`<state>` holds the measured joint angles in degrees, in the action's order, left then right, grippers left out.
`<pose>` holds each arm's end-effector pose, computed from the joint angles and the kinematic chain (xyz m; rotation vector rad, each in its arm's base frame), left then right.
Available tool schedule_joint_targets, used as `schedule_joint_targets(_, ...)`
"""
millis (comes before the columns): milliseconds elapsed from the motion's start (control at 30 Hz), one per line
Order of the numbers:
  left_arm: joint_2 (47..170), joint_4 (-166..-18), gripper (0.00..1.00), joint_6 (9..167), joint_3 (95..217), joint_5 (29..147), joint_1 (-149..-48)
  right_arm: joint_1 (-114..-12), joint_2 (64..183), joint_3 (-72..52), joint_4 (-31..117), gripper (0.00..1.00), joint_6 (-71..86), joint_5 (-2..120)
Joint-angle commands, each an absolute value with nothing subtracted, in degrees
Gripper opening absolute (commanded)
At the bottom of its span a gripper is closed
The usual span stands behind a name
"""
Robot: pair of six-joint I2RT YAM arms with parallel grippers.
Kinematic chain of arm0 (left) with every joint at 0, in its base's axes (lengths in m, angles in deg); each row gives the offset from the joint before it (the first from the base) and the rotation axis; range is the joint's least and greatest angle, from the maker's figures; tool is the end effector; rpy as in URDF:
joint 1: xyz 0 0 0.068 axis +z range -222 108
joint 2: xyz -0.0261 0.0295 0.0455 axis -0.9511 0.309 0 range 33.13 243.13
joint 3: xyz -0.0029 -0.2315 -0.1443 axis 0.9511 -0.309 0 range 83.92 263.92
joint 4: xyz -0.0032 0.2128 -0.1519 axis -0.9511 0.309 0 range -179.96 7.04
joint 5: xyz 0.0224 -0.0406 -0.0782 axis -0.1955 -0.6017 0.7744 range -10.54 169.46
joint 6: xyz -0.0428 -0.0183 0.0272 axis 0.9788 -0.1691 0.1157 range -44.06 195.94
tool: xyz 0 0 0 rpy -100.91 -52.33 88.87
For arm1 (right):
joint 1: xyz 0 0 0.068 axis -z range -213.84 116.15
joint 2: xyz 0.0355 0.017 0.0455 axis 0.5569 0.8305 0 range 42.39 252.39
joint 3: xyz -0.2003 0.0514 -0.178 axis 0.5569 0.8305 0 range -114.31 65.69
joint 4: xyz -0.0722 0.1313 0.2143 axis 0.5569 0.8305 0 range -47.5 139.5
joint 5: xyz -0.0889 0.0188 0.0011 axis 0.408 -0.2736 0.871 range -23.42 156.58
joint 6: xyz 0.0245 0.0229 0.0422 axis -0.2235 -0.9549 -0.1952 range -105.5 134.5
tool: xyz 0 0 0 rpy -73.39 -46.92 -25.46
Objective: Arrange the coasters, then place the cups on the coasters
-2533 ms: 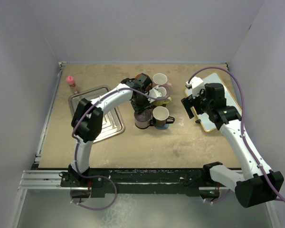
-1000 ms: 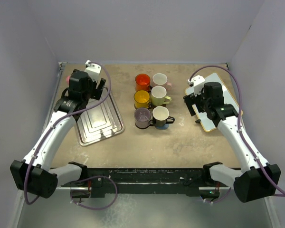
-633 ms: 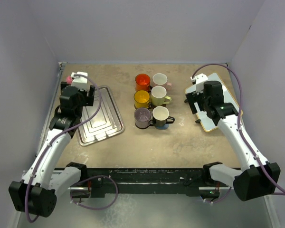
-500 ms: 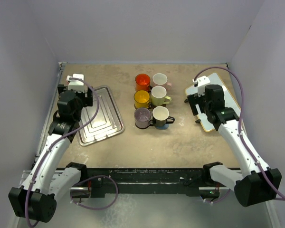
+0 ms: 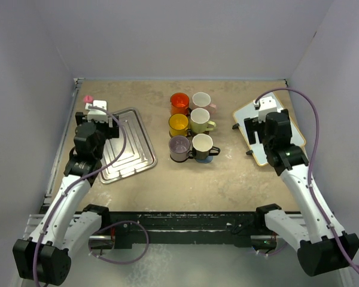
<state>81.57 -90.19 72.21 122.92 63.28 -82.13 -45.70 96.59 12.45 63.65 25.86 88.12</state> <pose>0.2019 -0.0258 0.3128 0.0009 1.7279 0.1620 0.2089 0.0305 0.3432 -0.1462 1.9399 -0.3615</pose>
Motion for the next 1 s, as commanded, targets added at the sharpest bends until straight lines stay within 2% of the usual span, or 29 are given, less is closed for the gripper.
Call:
schedule_joint_targets(0, 81.16, -88.96, 0.84, 68.44, 127.20, 63.65, -81.75, -45.45, 94.16, 11.52, 62.19, 1.00, 26.37, 90.91)
schedule_joint_targets(467, 76.98, -81.32, 0.85, 66.68, 131.51, 63.09, -78.77, -45.42, 86.90, 13.21, 61.42, 1.00, 27.42, 89.03)
schedule_joint_targets(967, 76.01, -77.85, 0.85, 67.19, 133.24, 65.26, -77.56, -45.37, 84.89, 13.40, 61.20, 1.00, 27.66, 88.38)
